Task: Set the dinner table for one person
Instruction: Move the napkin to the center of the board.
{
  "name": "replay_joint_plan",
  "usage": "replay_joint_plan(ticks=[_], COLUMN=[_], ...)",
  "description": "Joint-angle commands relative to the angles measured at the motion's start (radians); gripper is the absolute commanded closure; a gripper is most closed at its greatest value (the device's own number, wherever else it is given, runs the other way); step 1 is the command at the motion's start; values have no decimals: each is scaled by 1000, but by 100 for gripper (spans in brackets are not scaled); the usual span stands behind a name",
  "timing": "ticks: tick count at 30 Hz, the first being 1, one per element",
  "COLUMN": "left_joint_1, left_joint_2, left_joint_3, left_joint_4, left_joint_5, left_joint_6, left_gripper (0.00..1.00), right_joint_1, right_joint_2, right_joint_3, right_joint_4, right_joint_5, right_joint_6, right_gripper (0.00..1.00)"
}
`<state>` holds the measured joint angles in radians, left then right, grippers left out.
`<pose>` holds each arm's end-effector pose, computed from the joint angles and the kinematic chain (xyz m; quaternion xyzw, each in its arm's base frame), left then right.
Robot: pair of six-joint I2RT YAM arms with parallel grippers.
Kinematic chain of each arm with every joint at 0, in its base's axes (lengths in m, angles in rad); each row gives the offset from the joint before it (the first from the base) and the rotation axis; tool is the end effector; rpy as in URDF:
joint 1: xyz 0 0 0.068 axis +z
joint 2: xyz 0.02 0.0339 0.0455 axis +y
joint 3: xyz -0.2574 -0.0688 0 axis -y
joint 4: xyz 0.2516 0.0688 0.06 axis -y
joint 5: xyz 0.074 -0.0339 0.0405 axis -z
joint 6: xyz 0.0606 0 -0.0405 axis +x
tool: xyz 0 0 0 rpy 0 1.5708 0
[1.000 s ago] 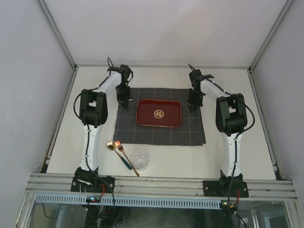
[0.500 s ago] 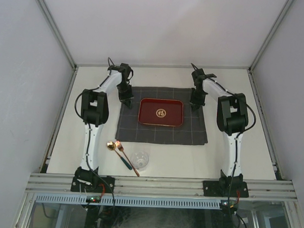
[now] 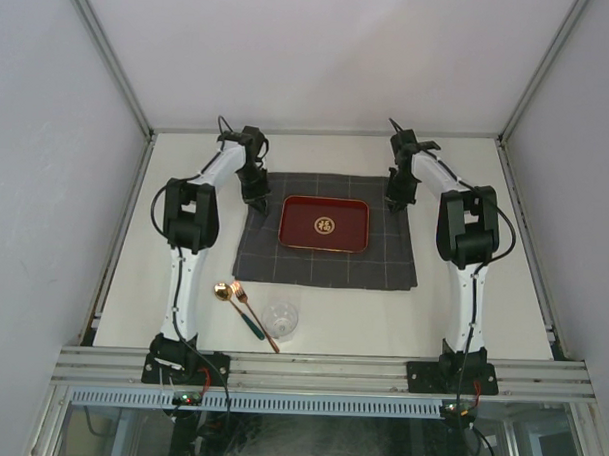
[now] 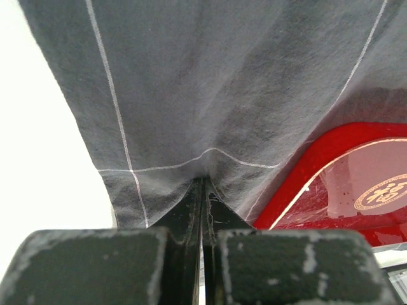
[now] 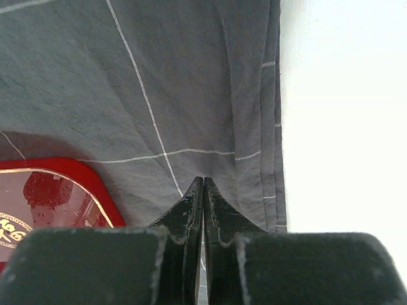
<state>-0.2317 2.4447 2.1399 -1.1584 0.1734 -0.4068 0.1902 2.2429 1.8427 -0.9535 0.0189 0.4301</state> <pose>0.4743 -0.1226 0.1275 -0.0823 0.9914 -0.0989 0.0237 0.4562 0.0867 0.1407 0.1200 0.9868 0.0241 0.1060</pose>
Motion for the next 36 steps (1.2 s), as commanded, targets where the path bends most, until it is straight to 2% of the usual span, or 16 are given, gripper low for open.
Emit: replay_joint_plan(ticks=[1, 16, 28, 36], left_joint_1=[-20, -8, 26, 85], left_joint_2=[17, -44, -100, -101], left_joint_3=[13, -79, -187, -209], left_joint_4=[26, 54, 96, 123], left_joint_5=[30, -12, -30, 57], left_joint_6=[6, -33, -69, -103], left_gripper=[100, 100, 100, 100], right_joint_1=[-18, -44, -69, -75], right_joint_2=[25, 74, 164, 170], right_joint_3=[59, 78, 239, 234], right_joint_4=[-14, -25, -96, -102], right_joint_5=[7, -27, -36, -38], right_joint_6=[-23, -22, -31, -25], right_gripper=[100, 100, 100, 100])
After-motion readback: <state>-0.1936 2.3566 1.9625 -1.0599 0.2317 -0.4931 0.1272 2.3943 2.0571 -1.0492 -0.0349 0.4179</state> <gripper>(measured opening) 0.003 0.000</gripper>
